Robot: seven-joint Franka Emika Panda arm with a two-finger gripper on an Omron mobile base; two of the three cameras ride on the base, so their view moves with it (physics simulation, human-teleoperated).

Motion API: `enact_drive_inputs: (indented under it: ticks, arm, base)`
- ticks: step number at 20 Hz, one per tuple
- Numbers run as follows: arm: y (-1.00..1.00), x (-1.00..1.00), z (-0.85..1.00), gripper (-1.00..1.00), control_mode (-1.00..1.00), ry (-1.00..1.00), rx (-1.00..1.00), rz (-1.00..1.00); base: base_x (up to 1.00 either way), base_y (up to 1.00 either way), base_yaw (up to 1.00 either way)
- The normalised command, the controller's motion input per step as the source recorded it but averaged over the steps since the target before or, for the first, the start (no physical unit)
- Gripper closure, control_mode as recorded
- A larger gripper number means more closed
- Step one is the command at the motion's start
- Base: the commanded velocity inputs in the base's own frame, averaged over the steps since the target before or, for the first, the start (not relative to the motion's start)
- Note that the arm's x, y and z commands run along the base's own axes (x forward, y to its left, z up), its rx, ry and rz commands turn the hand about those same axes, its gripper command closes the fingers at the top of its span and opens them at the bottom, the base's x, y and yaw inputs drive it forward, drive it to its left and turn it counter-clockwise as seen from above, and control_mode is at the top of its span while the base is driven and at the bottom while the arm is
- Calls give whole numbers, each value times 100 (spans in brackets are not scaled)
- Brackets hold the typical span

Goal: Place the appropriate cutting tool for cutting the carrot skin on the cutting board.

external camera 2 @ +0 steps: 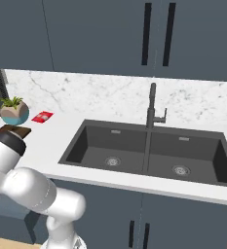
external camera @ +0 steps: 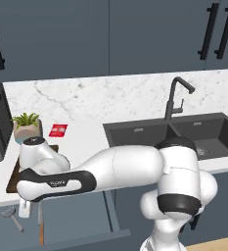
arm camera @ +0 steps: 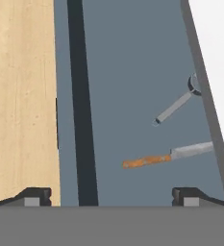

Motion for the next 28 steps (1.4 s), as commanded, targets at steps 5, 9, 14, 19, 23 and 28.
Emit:
enact_drive_inputs:
  ticks: [5, 9, 14, 19, 23, 28]
  arm:
    - [7, -19, -4, -100, -100, 0, 0, 0]
    - [0, -15, -8, -100, -100, 0, 0, -15]
    - [0, -15, 0, -100, -100, -1, -4, -25]
    - [0, -5, 0, -100, -100, -1, -7, -33]
    - [0, -2, 0, -100, -100, 0, 0, -5]
    - [-13, -17, -38, -100, -100, -10, 1, -6]
  base:
    - [0, 0, 0]
    - [0, 0, 0]
    - [0, 0, 0]
    - [0, 0, 0]
    - [0, 0, 0]
    - [0, 0, 0]
